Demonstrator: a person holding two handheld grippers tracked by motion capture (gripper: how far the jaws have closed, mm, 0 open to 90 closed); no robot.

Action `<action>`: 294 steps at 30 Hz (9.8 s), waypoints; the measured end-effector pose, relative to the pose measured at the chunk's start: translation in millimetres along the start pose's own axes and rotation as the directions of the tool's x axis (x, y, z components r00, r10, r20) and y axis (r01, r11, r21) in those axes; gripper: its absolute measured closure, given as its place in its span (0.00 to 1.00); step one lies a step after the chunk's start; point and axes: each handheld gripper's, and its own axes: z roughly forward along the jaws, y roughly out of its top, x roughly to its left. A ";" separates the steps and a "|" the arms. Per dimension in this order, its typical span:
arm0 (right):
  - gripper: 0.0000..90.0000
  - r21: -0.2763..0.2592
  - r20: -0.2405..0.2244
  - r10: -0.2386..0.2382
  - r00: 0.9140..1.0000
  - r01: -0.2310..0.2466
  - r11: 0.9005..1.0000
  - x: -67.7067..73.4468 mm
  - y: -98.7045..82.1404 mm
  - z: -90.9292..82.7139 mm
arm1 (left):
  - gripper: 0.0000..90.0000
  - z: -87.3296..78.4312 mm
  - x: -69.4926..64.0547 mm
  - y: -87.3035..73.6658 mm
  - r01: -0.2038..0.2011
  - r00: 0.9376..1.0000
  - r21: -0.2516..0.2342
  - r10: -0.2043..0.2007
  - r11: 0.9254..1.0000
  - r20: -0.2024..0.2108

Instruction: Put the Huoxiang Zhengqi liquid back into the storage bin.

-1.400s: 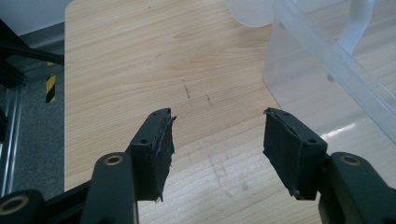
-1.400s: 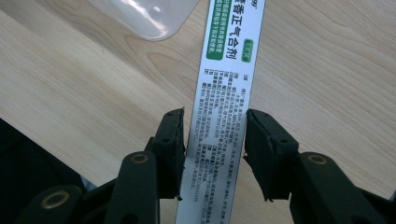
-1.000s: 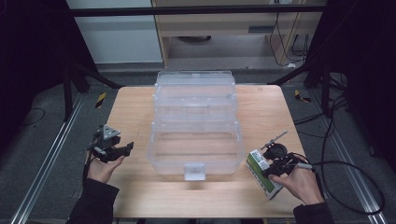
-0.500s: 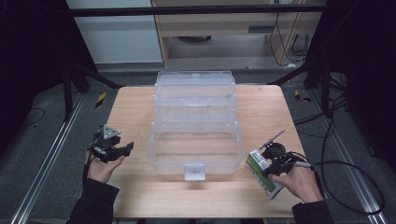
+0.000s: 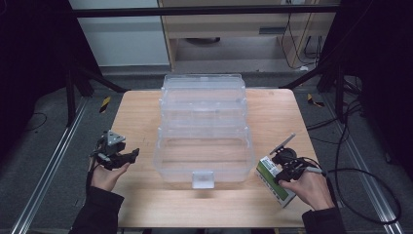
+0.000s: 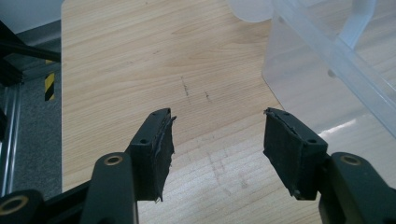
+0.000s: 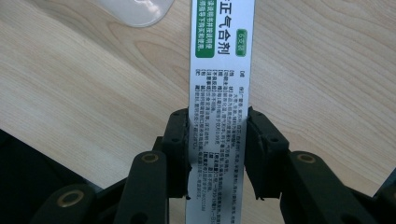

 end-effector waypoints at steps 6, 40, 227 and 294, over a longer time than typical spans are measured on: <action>0.71 0.008 -0.009 -0.004 1.000 0.005 1.000 -0.3 1.6 -1.1 | 0.46 0.0 0.4 -0.2 0.000 1.000 0.002 0.000 1.000 -0.001; 0.71 -0.349 0.065 0.068 0.996 -0.041 0.936 -18.1 0.4 -65.8 | 0.46 0.7 -0.4 -0.5 -0.001 1.000 0.004 0.001 1.000 0.000; 0.68 -0.160 -0.152 -0.793 0.590 0.777 0.609 61.5 127.5 16.7 | 0.46 4.1 6.5 -3.0 0.011 1.000 0.017 -0.011 1.000 0.002; 0.62 -0.591 -0.016 -0.609 0.793 0.485 0.645 55.9 98.8 -44.2 | 0.50 -20.5 -20.0 16.2 -0.060 0.997 -0.093 0.064 0.994 0.047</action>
